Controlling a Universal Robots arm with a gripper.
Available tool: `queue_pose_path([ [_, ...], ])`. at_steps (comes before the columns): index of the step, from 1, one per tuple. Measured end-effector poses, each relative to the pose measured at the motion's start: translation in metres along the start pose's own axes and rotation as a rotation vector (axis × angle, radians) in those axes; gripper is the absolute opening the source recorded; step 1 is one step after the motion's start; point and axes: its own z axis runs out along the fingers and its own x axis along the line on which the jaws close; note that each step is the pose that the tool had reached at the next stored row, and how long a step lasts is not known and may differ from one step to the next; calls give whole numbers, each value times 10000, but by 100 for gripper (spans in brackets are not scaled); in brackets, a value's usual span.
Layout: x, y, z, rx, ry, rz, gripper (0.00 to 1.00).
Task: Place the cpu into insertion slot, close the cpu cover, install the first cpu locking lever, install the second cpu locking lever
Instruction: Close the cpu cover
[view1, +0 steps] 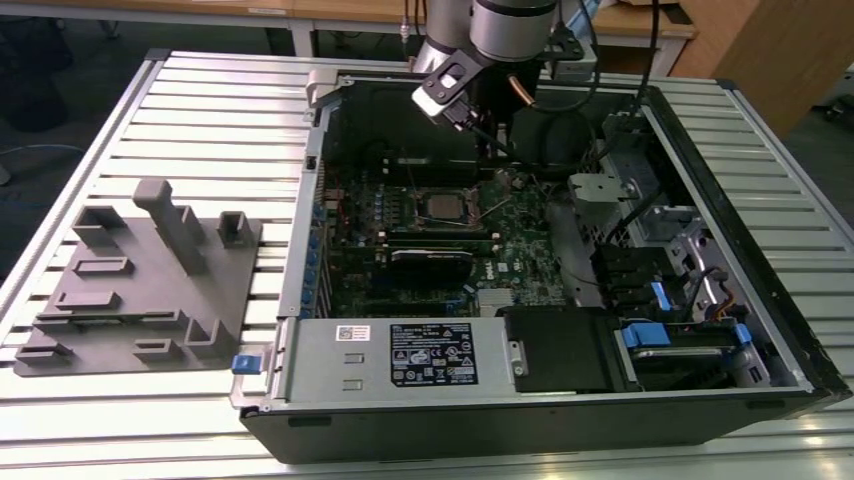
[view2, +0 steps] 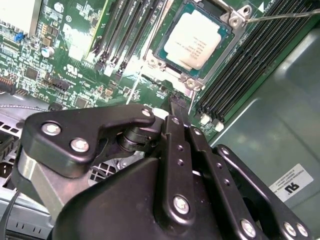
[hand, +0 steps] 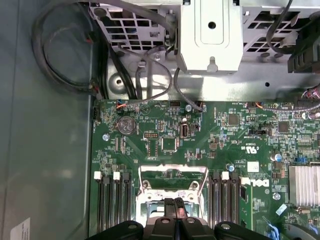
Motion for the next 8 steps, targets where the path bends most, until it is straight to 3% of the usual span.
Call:
queue_pose_path([
  [8,0,15,-17,0,2,-1,11],
])
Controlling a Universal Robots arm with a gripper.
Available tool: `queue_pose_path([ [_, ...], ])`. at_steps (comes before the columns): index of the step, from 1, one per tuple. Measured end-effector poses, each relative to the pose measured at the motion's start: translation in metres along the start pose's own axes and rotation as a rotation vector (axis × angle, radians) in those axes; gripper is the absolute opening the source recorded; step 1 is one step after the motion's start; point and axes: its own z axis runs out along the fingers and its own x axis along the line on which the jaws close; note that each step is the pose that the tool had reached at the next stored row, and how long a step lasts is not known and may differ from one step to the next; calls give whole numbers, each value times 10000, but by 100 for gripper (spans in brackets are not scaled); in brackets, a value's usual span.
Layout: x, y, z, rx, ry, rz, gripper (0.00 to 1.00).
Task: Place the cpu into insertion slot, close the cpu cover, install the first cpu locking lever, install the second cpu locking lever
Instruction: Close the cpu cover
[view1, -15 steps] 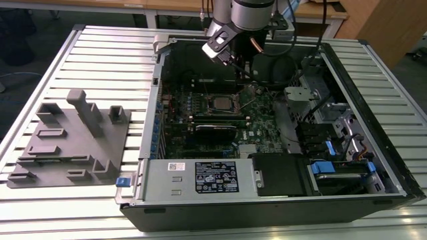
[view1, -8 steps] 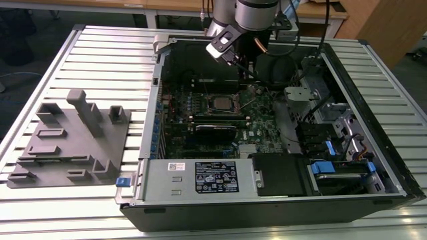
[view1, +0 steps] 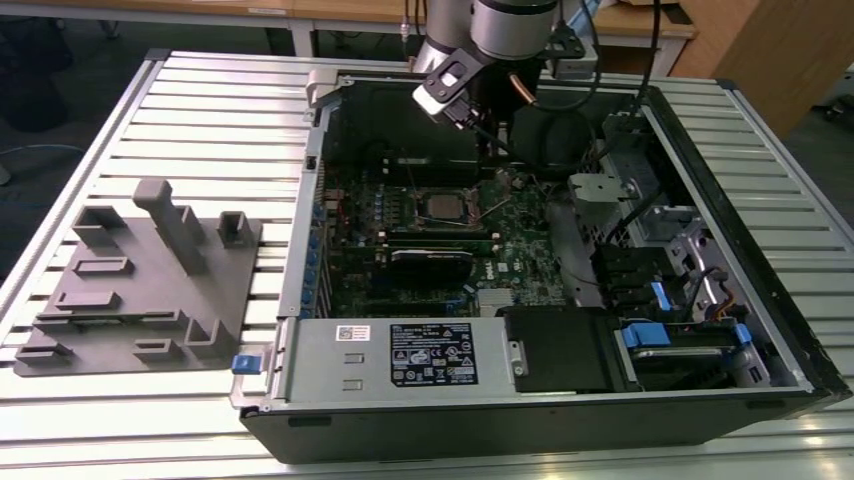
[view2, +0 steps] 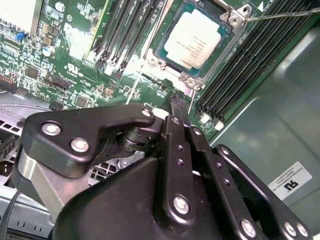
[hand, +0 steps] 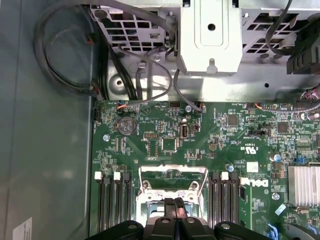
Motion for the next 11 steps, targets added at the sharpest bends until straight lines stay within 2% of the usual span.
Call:
queue_pose_path([
  [11,1,200,12,0,-1,1,11],
])
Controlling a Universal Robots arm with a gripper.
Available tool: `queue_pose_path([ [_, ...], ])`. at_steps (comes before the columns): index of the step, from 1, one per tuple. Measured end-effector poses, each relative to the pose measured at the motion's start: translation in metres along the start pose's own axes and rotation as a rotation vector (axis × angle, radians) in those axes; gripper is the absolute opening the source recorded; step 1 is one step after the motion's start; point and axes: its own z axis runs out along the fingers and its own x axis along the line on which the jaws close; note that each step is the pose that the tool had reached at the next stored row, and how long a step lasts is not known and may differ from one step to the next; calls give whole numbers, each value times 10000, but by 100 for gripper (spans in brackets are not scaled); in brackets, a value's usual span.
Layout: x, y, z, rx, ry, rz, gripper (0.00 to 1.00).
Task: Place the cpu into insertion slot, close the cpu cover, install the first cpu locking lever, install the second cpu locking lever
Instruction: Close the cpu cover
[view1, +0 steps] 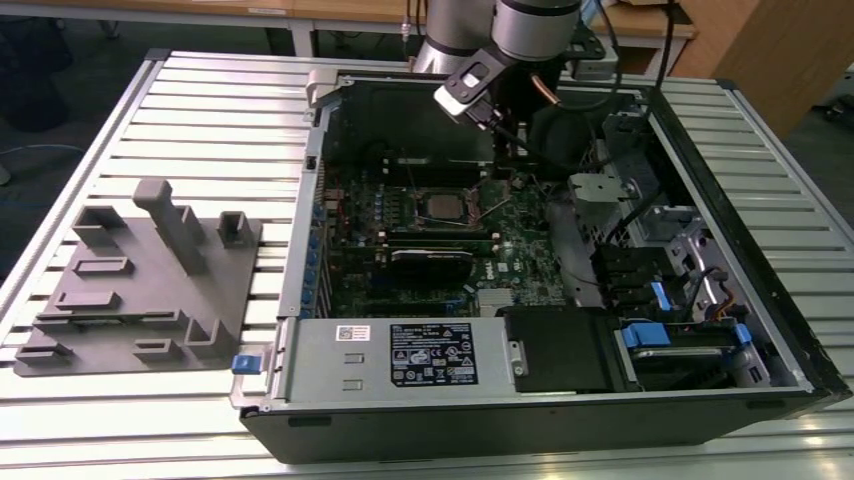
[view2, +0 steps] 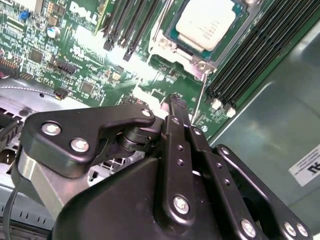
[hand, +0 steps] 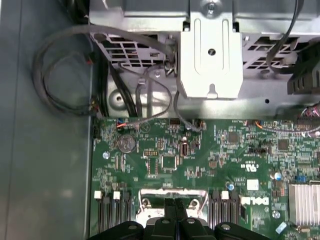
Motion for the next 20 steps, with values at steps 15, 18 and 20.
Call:
queue_pose_path([
  [15,2,253,15,0,0,0,11],
  [18,2,288,17,0,0,0,11],
  [20,2,304,18,0,0,0,11],
])
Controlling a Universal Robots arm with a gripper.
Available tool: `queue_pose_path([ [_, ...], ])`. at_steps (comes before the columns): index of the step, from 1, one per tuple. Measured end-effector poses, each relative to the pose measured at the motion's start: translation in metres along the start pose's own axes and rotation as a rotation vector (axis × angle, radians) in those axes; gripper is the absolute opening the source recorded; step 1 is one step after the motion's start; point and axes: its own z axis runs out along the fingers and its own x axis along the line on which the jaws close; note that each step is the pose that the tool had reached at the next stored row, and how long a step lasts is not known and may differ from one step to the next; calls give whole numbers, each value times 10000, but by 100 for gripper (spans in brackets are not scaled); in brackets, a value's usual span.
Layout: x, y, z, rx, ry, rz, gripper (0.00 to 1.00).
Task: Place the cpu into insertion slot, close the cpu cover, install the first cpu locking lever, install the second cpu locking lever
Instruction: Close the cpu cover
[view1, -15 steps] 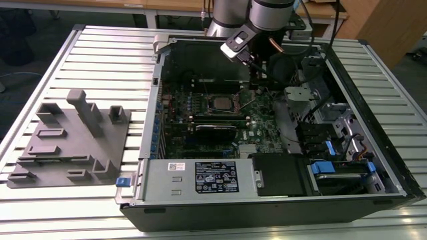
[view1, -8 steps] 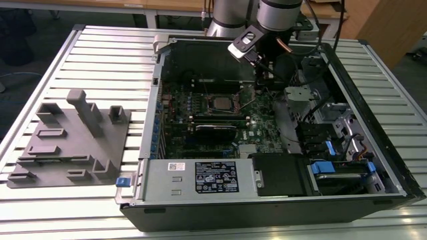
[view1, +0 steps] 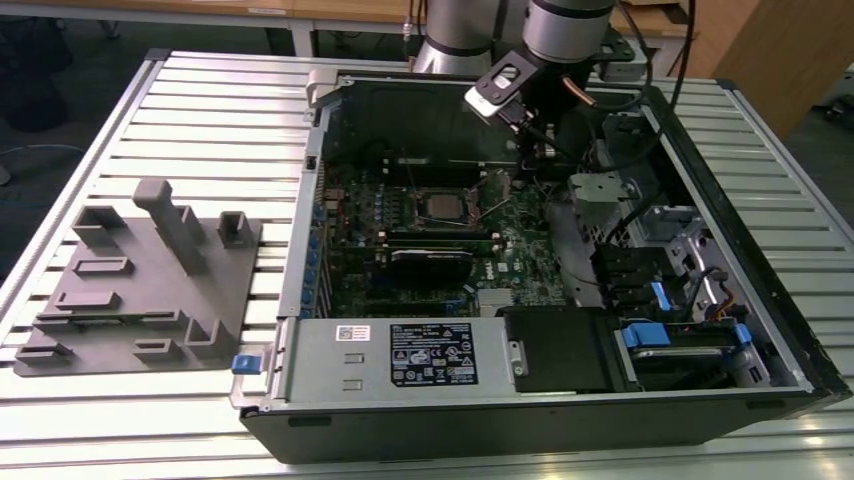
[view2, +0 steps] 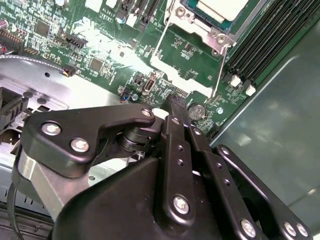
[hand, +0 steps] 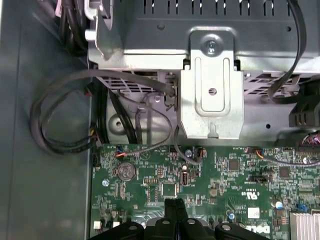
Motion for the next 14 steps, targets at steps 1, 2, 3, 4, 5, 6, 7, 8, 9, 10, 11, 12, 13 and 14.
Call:
queue_pose_path([
  [1,0,7,0,0,0,0,11],
  [2,0,12,1,0,0,0,11],
  [3,0,15,1,0,1,0,11],
  [4,0,15,1,0,0,1,11],
  [5,0,16,1,0,0,2,11],
  [6,-1,16,4,0,1,1,11],
  [7,-1,17,10,-1,2,1,11],
  [8,0,17,16,0,0,1,11],
  [9,0,18,23,0,0,1,11],
  [10,0,18,29,0,0,0,11],
  [11,0,18,34,0,0,0,11],
  [12,0,19,39,0,0,1,11],
  [13,0,19,47,0,-1,1,11],
  [14,0,19,55,0,-1,0,11],
])
